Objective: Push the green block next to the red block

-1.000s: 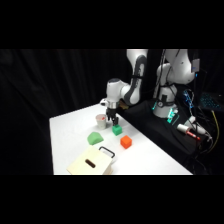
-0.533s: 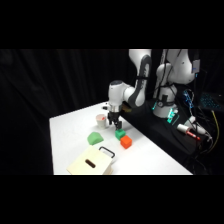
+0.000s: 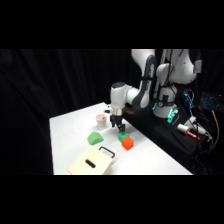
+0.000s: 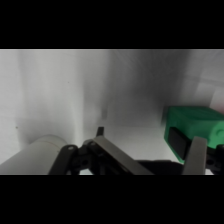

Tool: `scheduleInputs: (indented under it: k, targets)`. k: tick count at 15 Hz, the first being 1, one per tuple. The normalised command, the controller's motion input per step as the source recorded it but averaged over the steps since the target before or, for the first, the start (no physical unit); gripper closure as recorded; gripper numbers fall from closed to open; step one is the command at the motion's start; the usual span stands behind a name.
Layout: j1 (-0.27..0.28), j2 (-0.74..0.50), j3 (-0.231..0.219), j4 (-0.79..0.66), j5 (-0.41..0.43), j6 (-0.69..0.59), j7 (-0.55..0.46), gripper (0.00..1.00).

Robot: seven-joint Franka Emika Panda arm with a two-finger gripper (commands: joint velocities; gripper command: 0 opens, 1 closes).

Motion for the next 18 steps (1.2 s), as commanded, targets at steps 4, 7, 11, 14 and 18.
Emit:
scheduleInputs:
  k: [4,7,11,14,18]
  targets:
    - [0.172,-0.50,-0.257,0.00,-0.365,-0.59,0.34,0.00]
    - [0.002,-0.54,-0.005,0.04,-0.309,-0.61,0.29,0.00]
    - [-0.113,-0.38,0.173,0.10,-0.078,-0.48,0.13,0.00]
    - [-0.134,-0.23,0.187,0.17,0.158,-0.36,-0.02,0.00]
    - [-0.126,-0.10,0.128,0.18,0.162,-0.18,-0.02,0.00]
